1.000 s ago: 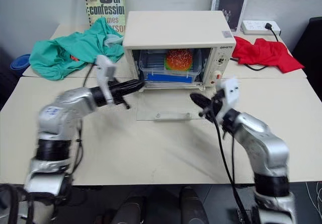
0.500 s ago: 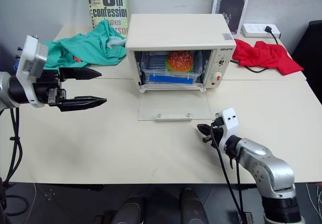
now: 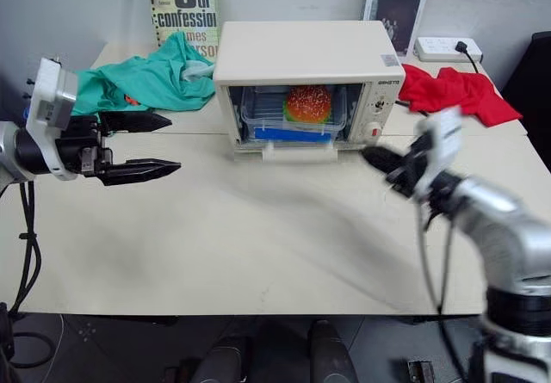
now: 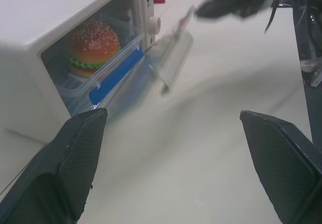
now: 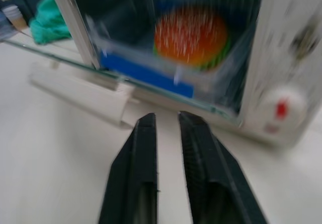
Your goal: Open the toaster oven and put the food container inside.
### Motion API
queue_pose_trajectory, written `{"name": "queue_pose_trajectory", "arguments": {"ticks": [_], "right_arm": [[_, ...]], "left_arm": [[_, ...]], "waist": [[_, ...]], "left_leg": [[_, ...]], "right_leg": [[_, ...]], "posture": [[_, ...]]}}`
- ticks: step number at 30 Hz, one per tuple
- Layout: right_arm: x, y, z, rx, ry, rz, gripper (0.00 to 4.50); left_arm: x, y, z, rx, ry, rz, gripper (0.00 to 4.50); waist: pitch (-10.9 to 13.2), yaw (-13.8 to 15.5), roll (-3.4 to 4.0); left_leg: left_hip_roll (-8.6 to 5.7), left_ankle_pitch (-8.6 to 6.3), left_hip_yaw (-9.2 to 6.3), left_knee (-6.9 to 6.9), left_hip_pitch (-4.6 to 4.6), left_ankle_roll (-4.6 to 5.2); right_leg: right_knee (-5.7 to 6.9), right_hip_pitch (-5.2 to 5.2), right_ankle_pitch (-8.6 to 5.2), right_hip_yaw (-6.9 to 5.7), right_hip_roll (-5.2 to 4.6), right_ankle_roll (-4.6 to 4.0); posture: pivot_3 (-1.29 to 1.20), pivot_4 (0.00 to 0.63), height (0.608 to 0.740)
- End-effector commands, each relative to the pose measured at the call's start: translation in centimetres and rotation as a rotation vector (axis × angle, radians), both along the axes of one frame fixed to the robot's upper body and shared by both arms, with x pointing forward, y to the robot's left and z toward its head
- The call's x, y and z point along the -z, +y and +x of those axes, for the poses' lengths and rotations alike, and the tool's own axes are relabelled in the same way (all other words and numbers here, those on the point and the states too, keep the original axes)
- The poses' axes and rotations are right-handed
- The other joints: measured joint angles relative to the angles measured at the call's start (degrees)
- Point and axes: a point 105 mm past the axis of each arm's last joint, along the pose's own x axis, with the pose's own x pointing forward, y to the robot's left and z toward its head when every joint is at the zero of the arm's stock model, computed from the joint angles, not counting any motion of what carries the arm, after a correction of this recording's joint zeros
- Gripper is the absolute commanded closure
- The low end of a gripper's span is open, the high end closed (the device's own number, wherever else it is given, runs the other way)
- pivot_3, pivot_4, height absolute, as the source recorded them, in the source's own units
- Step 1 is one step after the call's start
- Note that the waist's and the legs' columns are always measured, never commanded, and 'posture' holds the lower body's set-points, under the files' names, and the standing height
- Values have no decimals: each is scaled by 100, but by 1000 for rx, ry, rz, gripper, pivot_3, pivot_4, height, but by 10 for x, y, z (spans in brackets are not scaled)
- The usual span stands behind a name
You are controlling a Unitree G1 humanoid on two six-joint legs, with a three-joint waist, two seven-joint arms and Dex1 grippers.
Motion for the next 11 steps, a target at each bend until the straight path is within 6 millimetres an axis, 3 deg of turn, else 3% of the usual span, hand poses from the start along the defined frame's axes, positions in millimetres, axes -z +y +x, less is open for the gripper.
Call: {"name": "queue_pose_trajectory", "arguments": {"ticks": [1, 5, 8, 11], "right_arm": [[-23, -6, -22, -88, -8, -17, 2547], [-30, -15, -45, -165, 30, -62, 1206], [-25, -17, -51, -164, 49, -99, 162], [-20, -18, -47, -141, 38, -93, 23]], "left_arm": [[-13, 7, -1, -10, -56, 22, 0], [-20, 16, -1, -24, -70, 32, 0], [-26, 21, -1, -32, -80, 30, 0], [-26, 22, 0, -41, -82, 22, 0]], "waist": [[0, 1, -2], [1, -4, -3], [1, -21, -3], [1, -24, -3]], "left_leg": [[2, 0, -2, -1, 0, 0], [0, 0, 0, 4, -3, 1], [0, -1, 8, 5, 3, 2], [1, 0, 9, 8, 4, 3]], "right_leg": [[0, 1, -1, -2, 1, -2], [-2, 2, -1, -2, 0, -1], [0, 5, 0, 4, 0, 0], [4, 4, 0, 5, 0, 0]], "posture": [[0, 150, 740], [0, 150, 740], [0, 150, 740], [0, 150, 740]]}}
